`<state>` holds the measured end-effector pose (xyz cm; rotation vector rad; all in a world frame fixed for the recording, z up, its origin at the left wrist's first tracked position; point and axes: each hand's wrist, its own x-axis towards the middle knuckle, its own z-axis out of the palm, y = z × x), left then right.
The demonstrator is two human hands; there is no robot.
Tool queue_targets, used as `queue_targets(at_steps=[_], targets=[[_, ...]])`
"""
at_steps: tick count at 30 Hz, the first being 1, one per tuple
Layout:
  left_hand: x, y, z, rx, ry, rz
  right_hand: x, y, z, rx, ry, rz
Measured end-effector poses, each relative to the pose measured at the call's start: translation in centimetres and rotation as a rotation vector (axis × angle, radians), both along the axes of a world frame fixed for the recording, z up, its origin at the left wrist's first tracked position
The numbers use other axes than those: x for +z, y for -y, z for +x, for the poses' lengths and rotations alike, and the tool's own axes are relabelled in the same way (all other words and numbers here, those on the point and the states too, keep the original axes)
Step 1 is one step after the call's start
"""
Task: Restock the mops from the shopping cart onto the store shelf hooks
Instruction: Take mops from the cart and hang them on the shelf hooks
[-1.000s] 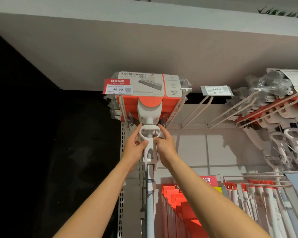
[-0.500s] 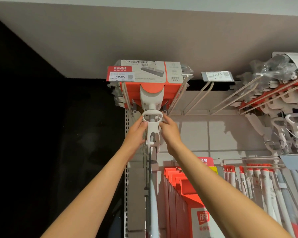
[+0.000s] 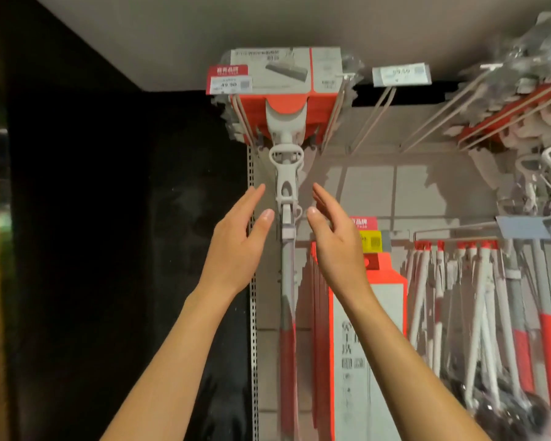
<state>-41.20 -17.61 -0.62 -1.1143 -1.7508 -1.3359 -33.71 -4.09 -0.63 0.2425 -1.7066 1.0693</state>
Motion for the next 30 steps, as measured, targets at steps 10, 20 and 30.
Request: queue_targets(at_steps=[10,20,30], targets=[[-7.9,6.7,10.4,0.377,0.003,-0.159,-7.8,5.0,8.4,-0.103,0.113,0.149],[-14.9,17.7,17.0,0.61,0.28,-0.237,-13.9,13.7,11.7,0.094,0.284,0.223],[-20.7,30.5,24.9,0.972,0.496,-0.23,-20.2,26.4,14.1,0.373,0.503,0.222]])
